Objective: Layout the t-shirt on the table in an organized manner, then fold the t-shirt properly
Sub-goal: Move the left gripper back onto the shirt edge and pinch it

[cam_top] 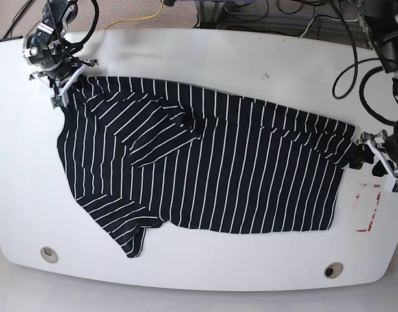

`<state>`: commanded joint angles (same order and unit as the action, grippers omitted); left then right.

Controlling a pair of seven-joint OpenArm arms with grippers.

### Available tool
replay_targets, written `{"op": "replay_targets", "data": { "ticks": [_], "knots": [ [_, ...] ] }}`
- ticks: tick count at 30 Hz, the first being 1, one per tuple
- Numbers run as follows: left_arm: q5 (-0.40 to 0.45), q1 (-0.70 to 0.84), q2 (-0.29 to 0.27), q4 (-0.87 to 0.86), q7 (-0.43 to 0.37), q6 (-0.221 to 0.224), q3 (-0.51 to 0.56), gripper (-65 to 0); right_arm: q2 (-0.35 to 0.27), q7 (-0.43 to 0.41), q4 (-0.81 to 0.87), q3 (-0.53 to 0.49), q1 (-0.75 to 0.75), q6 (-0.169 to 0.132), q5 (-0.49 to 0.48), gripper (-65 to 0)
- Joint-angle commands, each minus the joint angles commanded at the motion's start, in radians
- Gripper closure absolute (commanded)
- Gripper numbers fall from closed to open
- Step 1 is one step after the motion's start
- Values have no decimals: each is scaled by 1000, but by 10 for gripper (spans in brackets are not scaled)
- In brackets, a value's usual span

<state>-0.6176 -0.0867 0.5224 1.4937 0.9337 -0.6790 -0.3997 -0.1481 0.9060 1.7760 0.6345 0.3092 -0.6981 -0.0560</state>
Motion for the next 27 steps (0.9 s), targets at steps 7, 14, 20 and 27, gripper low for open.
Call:
{"op": "replay_targets", "data": {
  "ticks": [7, 14, 20, 27],
  "knots": [
    [97, 21, -51, -5, -109, -2, 43, -421, 0, 5, 68, 2, 2, 0, 0, -8],
    [203, 15, -109, 0, -147, -2, 44, -421, 0, 6, 115, 2, 0, 0, 6, -8],
    [296, -35, -170, 0, -167, 26, 48, -421, 0, 6, 133, 3, -3, 0, 8, -8],
    [316, -32, -164, -2, -167, 26, 44, -425, 0, 6, 140, 43, 2, 0, -2, -249]
  ]
}}
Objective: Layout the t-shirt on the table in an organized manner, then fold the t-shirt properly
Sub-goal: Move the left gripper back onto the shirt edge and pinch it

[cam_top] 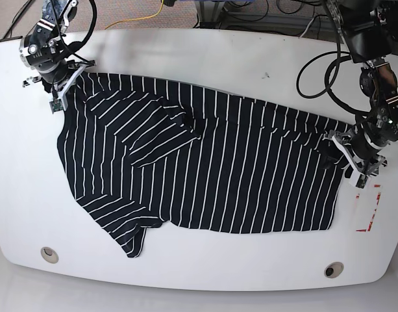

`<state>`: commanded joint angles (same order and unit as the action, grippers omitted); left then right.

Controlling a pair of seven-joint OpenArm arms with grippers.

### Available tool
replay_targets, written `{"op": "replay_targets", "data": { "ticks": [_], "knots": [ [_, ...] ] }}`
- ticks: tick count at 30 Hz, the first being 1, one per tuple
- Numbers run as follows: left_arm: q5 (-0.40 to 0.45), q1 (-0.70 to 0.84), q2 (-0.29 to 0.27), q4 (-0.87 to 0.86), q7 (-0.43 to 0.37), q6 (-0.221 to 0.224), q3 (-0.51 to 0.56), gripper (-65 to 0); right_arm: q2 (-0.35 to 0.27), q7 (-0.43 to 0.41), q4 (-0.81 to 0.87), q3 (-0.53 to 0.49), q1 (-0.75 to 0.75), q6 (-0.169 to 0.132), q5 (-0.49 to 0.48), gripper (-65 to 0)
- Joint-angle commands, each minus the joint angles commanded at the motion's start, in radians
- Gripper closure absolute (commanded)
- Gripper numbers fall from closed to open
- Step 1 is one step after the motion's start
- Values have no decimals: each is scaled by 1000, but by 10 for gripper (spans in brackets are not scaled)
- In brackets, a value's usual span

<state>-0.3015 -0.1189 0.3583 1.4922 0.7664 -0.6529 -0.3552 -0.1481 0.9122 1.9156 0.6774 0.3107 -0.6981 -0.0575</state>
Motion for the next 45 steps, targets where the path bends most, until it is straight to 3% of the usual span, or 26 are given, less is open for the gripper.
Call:
{"op": "replay_targets", "data": {
  "ticks": [3, 11, 21, 28, 31, 36, 45],
  "knots": [
    [0, 0, 0, 0, 0, 0, 0, -426, 11, 0, -2, 23, 2, 0, -14, -373],
    [0, 0, 0, 2, 2, 0, 0, -426, 35, 0, -41, 51, -2, 0, -51, -385],
    [0, 2, 0, -3, 2, -2, 0, -426, 31, -6, -209, 55, -44, 0, -52, -380],
    [6, 14, 0, -15, -2, -2, 6, -426, 29, -6, -238, 55, -71, 0, -52, -376],
    [6, 11, -2, -54, -2, -2, 8, -424, 29, -6, -238, 54, -72, 0, -52, -333],
    [2, 6, -2, -149, -3, -2, 6, -422, 31, -6, -241, 51, -83, 0, -52, -165],
    [0, 8, 0, -150, -3, -2, -2, -426, 28, -6, -241, 51, -83, 0, -52, -92]
  ]
}}
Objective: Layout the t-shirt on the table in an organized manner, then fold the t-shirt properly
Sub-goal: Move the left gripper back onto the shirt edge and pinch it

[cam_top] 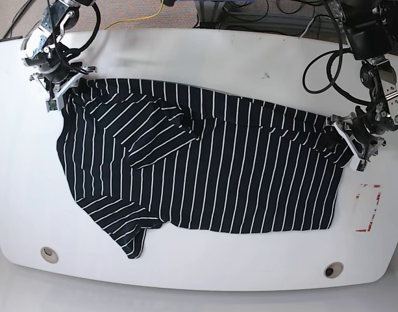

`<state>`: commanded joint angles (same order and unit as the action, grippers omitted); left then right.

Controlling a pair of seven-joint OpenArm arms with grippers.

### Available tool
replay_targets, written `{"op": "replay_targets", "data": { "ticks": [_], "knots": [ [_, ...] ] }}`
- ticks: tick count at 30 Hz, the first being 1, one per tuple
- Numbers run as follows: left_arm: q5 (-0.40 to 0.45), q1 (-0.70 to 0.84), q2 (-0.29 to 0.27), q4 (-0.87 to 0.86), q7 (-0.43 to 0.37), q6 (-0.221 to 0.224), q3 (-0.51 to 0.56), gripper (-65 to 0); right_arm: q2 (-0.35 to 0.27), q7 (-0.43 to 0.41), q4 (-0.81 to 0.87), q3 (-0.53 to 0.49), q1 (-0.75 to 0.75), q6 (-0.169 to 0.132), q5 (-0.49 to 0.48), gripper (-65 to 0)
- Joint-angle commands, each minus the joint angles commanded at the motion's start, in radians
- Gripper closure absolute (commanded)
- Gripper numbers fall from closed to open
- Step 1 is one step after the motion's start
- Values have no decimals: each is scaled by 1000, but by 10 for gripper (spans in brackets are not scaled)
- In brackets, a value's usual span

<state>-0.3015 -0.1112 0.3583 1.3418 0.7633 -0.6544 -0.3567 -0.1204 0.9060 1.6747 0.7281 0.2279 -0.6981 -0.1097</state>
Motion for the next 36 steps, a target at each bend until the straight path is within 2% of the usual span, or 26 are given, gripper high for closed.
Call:
{"op": "replay_targets", "data": {
  "ticks": [3, 4, 8, 17, 21, 27, 33, 34, 36],
  "knots": [
    [0, 3, 2, 2, 0, 0, -28, -428, 0, 0, 0, -2, 0, 0, 0, -10],
    [0, 5, 6, 2, 0, 0, -40, -428, 0, 0, 0, -2, 0, 0, 0, 0],
    [0, 5, 9, -3, 2, 0, -74, -429, 0, 0, 0, -2, 3, 0, 2, -14],
    [0, 29, 32, -43, 2, -2, -72, -429, 0, 0, 0, -2, 5, 0, 2, 0],
    [2, 29, 32, -84, 2, -44, -71, -429, 0, 0, 0, -2, 5, 0, 2, 0],
    [6, 26, 31, -150, 0, -44, -69, -429, 0, 0, 0, -2, 6, 0, 2, 0],
    [6, 31, 31, -161, 0, -44, -17, -418, 0, 0, 2, -2, 6, 0, 2, 0],
    [6, 32, 31, -160, 0, -44, -14, -407, 0, 0, 2, -2, 6, 0, 2, 0],
    [6, 34, 31, -158, 0, -44, -8, -325, 2, 0, 2, -2, 6, 0, 2, 0]
  ]
}}
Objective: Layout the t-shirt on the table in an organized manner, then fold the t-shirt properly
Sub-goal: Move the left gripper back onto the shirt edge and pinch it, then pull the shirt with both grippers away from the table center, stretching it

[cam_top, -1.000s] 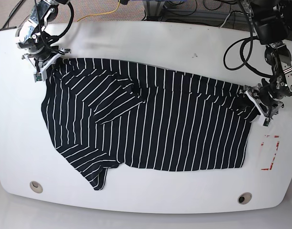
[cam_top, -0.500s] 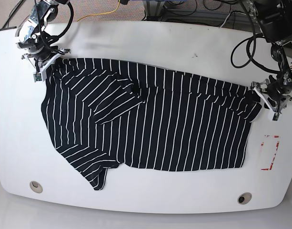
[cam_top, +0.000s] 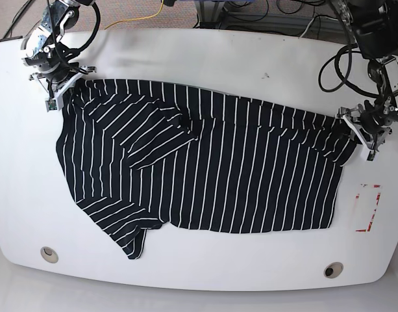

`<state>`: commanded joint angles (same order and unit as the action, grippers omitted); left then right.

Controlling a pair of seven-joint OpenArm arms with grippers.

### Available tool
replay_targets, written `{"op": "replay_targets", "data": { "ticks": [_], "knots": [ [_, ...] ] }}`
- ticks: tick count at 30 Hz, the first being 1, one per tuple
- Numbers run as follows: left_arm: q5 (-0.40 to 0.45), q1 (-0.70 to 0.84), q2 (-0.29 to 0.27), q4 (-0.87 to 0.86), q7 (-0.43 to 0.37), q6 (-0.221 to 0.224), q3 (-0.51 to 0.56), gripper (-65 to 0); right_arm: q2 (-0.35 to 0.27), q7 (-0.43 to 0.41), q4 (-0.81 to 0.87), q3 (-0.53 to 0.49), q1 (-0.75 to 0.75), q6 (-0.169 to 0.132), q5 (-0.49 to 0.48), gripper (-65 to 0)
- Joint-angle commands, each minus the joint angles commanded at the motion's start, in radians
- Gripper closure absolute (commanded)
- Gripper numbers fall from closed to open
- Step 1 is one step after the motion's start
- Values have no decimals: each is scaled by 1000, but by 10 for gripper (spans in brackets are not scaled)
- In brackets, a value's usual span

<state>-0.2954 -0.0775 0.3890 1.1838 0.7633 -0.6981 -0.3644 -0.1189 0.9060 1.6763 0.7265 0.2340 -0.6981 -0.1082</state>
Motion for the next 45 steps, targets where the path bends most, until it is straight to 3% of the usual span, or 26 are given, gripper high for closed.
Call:
{"op": "replay_targets", "data": {
  "ticks": [1, 3, 6, 16, 25, 40, 45],
  "knots": [
    [2, 0, 0, 0, 0, 0, 0, -287, 0, 0, 0, 0, 0, 0, 0, 0],
    [2, 2, 2, 0, 0, 0, 0, -131, 0, 0, 0, 0, 2, 0, 0, 0],
    [3, 18, 2, 0, 2, 0, 2, 0, 0, 0, 0, 0, 3, 0, 0, 0],
    [2, 170, 3, 161, 8, 0, -44, -11, -3, 0, 9, 5, 38, 0, 0, 0],
    [-2, 356, -2, 358, 115, 0, -133, -13, 0, 6, 132, 6, 166, 0, 0, 0],
    [-5, 562, -3, 511, 120, 0, -196, -19, 6, 6, 219, 8, 315, 0, 0, 0],
    [-6, 559, -3, 517, 120, 0, -193, -117, 23, 6, 221, 8, 308, 0, 0, -5]
  ]
}}
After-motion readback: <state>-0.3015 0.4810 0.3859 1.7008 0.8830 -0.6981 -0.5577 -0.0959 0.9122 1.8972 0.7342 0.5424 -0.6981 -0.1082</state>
